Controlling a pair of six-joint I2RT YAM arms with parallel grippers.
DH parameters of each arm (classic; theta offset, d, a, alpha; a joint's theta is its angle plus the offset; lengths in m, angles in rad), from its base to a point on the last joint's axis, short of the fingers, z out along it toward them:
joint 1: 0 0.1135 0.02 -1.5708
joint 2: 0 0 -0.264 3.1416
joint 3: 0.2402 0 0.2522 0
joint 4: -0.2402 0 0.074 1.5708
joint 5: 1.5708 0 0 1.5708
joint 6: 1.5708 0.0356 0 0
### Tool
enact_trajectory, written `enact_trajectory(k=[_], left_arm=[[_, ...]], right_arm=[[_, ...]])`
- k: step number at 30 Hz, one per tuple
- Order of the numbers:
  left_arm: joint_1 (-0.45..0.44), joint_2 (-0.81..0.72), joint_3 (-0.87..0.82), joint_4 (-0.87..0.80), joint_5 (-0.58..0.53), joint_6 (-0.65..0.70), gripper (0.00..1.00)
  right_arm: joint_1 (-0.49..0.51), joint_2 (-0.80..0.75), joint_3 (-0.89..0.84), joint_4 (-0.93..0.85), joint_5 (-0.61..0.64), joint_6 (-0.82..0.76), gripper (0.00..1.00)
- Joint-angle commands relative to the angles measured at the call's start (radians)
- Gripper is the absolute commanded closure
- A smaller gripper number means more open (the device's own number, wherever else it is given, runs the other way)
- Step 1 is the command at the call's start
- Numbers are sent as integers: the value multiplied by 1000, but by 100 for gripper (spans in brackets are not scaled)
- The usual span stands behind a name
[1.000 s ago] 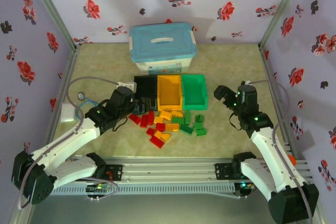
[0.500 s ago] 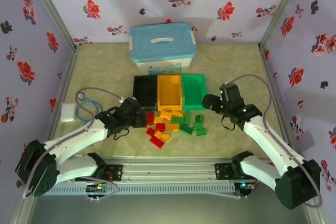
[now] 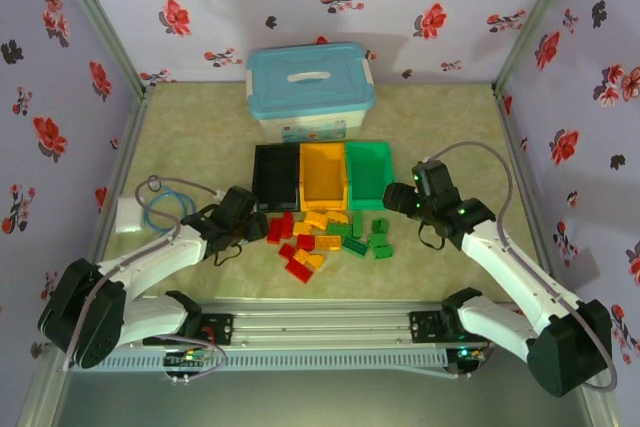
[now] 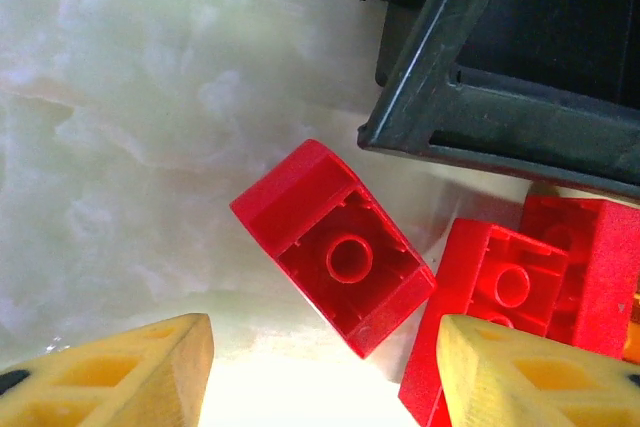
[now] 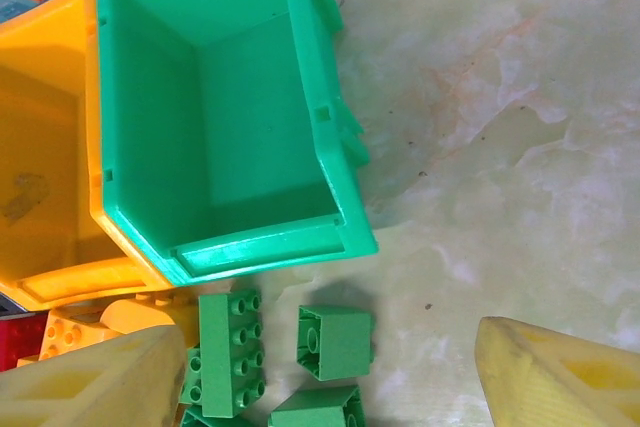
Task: Sort the legos into containers by color
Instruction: Pick up the lego from the center of the table.
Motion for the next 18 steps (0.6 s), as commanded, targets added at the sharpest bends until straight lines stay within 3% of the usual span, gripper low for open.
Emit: enact_trajectory(k=[1,18], left_arm=[[12,32,7,38,12,-28,40],[29,118,49,77,10,-35,42]], right_arm=[[13,-3,2,16,33,19,24],[21,-15,-25,34,39,24,25]])
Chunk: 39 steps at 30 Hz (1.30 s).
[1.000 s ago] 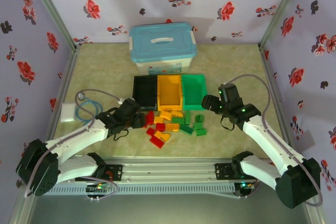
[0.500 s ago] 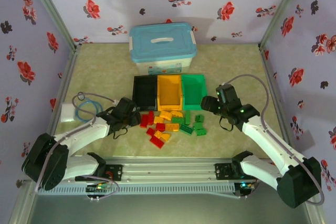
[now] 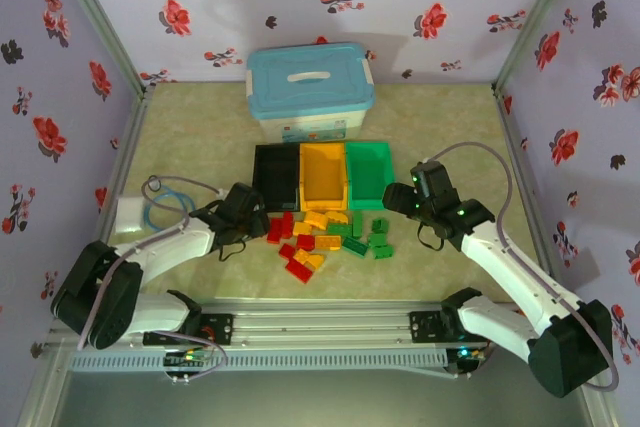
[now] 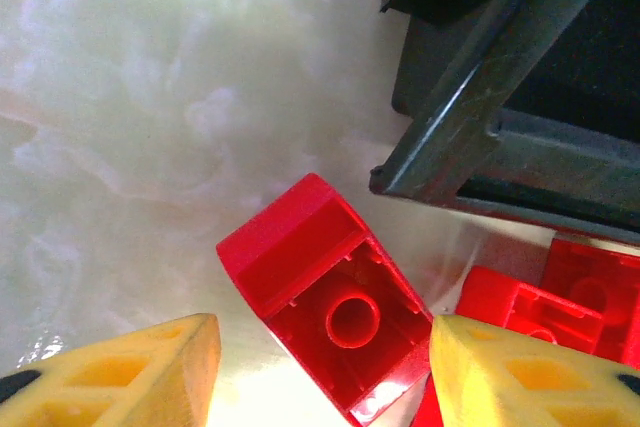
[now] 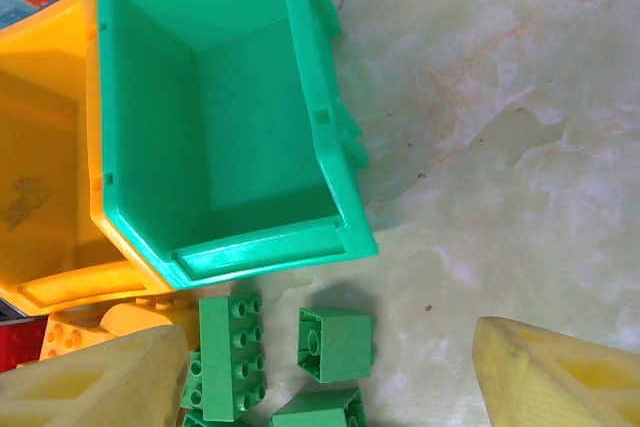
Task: Sort the legos into containers by color
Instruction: Pick up the lego from the center of the table.
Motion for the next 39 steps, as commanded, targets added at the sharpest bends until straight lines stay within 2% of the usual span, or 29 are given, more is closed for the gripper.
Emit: enact_trajectory(k=[1,15,19,26,32,39], left_arm=[[8,16,29,17,2,-15,42],[8,82,28,66,4,-37,40],[8,82,21,50,-22,-48,48],[5,8,-44,34,-54,-89,63],[-9,-98,-50,-54,-85,-86,66],[-17,-244,31,-203,-136,-42,66]], right_arm=[[8,-10,-22,30,18,14,25],[10,-12,-57,57,15,24,24],[10,-15,-59,57,18,26,24],[12,-17,-70,71,17,31,25],[13,2,-64,71,-4,30,25],[21,6,-70,71,-9,37,24]])
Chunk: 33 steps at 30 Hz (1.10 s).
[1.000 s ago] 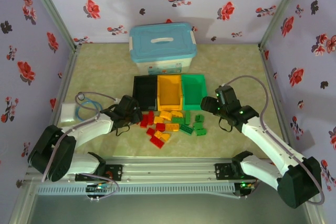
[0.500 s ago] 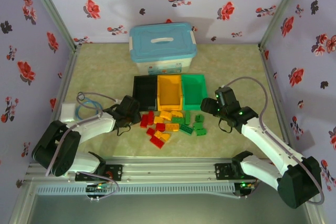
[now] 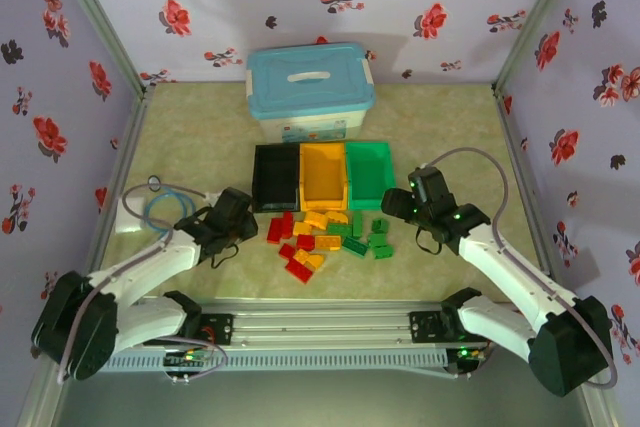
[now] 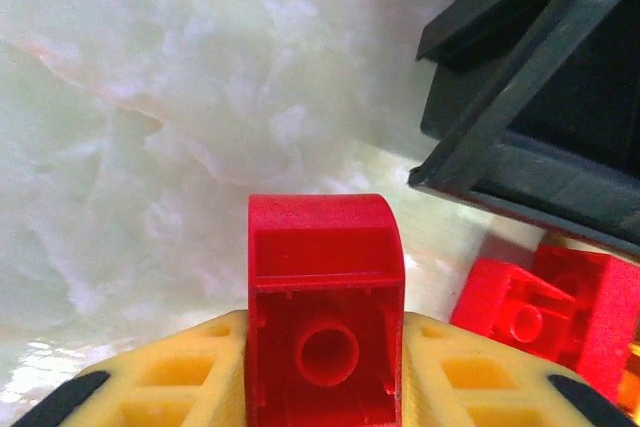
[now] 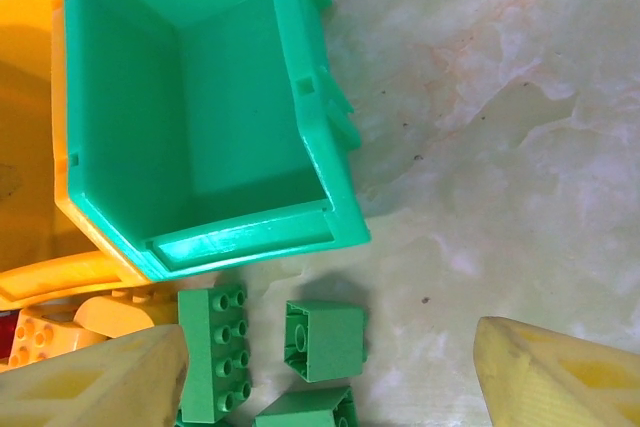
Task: Sort the legos into containers by color
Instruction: Place the lego in the container.
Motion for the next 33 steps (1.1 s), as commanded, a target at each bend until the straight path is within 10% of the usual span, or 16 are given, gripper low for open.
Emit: enact_trajectory(k=[1,33], left_arm=[[-7,-48,78,-95,-51,42,66],[58,483,618,-67,69,339,64]], right_arm=[[14,-2,-12,20,-4,30,24],[78,-148,-54,-145,33,60,23]])
